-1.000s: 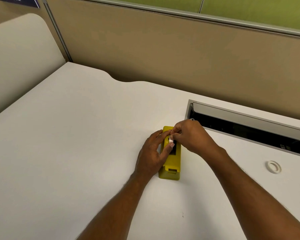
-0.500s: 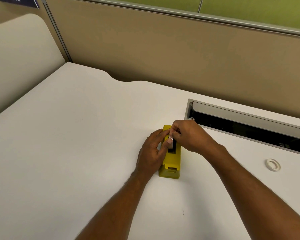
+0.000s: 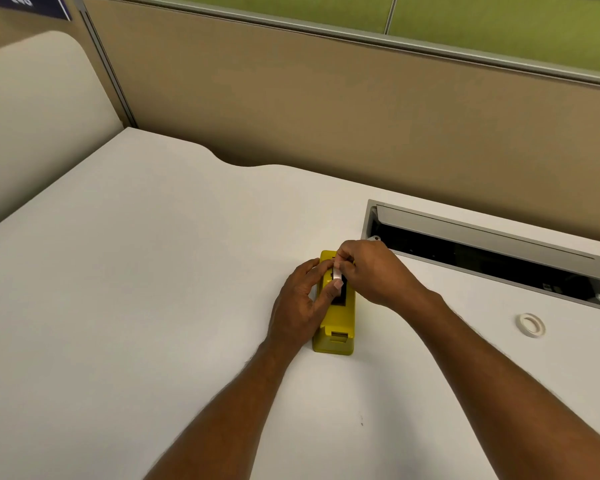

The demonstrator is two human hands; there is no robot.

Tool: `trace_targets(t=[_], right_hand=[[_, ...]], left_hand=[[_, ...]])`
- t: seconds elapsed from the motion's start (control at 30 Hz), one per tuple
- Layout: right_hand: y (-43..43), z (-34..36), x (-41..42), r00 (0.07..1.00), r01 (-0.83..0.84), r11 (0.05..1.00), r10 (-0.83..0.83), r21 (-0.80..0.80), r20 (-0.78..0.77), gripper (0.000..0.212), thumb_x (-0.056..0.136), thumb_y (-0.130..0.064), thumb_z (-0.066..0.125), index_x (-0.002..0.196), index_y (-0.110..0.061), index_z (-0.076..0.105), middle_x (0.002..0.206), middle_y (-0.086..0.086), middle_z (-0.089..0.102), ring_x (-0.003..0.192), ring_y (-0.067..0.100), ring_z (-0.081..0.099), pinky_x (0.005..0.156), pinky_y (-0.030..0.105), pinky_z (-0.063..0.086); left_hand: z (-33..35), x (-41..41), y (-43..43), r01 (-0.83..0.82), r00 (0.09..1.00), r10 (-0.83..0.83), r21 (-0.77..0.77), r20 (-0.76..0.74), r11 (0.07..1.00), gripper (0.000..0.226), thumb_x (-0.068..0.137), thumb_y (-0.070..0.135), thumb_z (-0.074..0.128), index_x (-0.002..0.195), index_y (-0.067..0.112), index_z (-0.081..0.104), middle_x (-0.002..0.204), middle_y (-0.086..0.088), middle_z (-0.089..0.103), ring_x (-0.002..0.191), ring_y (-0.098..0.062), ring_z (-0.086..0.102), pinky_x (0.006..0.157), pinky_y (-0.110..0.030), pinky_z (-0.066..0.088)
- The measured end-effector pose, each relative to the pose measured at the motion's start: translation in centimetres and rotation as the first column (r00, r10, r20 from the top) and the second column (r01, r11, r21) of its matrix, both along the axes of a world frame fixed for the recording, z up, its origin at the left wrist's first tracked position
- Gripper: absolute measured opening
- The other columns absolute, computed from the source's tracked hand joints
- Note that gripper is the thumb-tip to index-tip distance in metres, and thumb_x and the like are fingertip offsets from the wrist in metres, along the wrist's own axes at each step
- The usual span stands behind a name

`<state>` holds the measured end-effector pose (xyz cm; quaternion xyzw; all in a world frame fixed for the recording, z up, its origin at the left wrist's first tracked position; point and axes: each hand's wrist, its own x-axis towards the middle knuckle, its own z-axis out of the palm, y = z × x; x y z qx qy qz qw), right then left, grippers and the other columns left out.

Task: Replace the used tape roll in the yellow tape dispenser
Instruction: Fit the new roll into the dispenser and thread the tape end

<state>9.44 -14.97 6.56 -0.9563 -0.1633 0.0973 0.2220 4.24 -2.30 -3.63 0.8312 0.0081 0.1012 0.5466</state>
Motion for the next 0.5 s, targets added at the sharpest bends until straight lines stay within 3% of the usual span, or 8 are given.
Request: trace_targets(t=[0.2,0.37,0.5], right_hand=[[0.11,0.30,0.14,0.995,0.036,0.997,-0.042,0.071,0.085,0.012,0.091,-0.015,0.053,0.090,-0.013,0.065,0.091,0.005,0.066,0.080,0.019,0.059,0.064,0.029,0.047],[-0.04,0.43,0.07,0.997,0.028,0.995,-0.035,0.097,0.074,0.014,0.093,-0.021,0.052,0.094,-0.015,0.064,0.091,0.005,0.068,0.078,0.020,0.061,0.064,0.030,0.049],[-0.10,0.37,0.03,0.996,0.014,0.995,-0.022,0.102,0.083,0.014,0.094,-0.021,0.050,0.094,-0.014,0.063,0.087,0.006,0.067,0.076,0.020,0.060,0.062,0.030,0.048]], left_hand=[[-0.05,-0.04,0.08,0.027,1.000,-0.027,0.035,0.008,0.999,0.052,0.085,0.063,0.048,0.131,0.040,0.050,0.137,0.009,0.053,0.123,-0.009,0.049,0.100,-0.028,0.044],[-0.07,0.02,0.05,0.019,1.000,-0.019,0.021,0.005,1.000,0.059,0.081,0.073,0.040,0.132,0.043,0.048,0.136,0.015,0.051,0.121,-0.004,0.047,0.098,-0.021,0.040],[-0.28,0.14,0.02,0.000,1.000,0.000,-0.008,0.008,1.000,0.055,0.085,0.071,0.039,0.130,0.041,0.050,0.133,0.013,0.054,0.120,-0.005,0.051,0.098,-0.028,0.046]])
